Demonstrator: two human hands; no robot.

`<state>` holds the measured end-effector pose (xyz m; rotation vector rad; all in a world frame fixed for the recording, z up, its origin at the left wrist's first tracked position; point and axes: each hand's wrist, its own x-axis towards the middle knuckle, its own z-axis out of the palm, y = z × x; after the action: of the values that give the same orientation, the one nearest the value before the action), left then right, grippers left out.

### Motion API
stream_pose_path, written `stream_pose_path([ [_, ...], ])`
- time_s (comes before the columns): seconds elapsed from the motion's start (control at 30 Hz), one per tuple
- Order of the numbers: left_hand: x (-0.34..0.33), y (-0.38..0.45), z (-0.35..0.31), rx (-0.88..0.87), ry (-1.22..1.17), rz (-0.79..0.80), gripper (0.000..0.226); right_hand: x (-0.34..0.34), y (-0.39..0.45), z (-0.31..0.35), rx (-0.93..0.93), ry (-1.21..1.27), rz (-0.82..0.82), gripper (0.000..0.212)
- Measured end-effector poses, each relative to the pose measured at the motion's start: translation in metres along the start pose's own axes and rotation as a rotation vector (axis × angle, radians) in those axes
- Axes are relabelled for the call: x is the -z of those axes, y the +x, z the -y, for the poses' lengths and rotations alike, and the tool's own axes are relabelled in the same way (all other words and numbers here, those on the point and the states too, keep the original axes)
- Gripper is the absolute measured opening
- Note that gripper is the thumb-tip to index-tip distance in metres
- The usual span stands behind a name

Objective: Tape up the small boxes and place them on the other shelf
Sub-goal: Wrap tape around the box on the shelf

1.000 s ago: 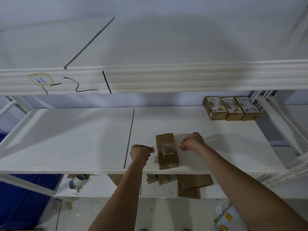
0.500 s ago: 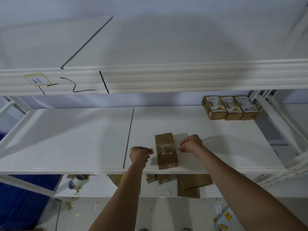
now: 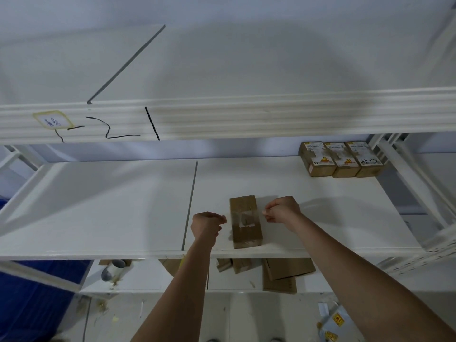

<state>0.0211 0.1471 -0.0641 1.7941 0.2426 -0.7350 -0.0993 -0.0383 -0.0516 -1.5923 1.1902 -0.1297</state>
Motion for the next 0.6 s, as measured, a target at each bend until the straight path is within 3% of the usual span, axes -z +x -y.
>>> stream_pose_path([
  [0.6,-0.0032,0.0022,-0.0047,-0.001,0.082,0.002,0.009,-0.0013,0.0016,0.0041,-0.038,-0.016,-0.015,0.008],
])
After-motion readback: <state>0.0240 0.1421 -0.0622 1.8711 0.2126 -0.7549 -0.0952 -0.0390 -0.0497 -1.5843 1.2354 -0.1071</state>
